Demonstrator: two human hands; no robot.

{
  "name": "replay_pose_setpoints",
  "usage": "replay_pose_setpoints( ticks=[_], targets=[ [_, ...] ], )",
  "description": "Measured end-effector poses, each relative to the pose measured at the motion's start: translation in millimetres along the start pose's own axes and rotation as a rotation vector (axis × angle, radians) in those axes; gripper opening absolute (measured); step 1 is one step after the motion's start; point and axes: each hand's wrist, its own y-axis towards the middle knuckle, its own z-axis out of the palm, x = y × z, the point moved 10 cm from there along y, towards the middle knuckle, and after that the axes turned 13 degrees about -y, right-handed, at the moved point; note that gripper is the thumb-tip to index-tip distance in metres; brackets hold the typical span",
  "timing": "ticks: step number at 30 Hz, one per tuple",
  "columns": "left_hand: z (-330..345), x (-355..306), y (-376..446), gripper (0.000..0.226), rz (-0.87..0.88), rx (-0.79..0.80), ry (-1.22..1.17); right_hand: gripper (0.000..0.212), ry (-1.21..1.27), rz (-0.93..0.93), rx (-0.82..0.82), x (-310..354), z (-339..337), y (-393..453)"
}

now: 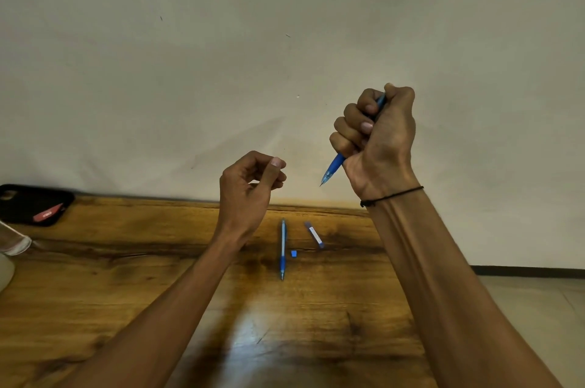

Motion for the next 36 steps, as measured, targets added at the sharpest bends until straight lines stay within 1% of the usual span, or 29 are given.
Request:
replay_pose_setpoints(
  ticks=[8,16,19,23,25,27,30,36],
  targets=[
    [0,1,0,0.011,0.004,0.002,-0.004,0.052,0.003,0.01,0.007,-5,1,0],
    [4,0,0,0.014,0.001,0.035,-0.049,0.054,-0.058,0.009,0.005,-16,-1,5],
    [9,2,-1,0.02,-0.02,0.077,-0.083,0.053,-0.078,0.022,0.004,-25,-5,8],
    [19,4,-4,0.029,-0.061,0.157,-0.099,0.046,-0.158,0.09,-0.019,-48,-12,12],
    [25,6,-6,0.029,-0.077,0.204,-0.088,0.044,-0.184,0.125,-0.026,-60,-14,13],
    [27,9,-8,0.029,-0.09,0.223,-0.079,0.046,-0.157,0.164,-0.032,-69,-16,12],
    [23,11,-6,0.028,-0.097,0.18,-0.076,0.05,-0.112,0.17,-0.05,-68,-18,11],
    [7,11,-1,0.024,-0.082,0.051,-0.078,0.05,-0.022,0.012,-0.062,-32,-15,10]
  ],
)
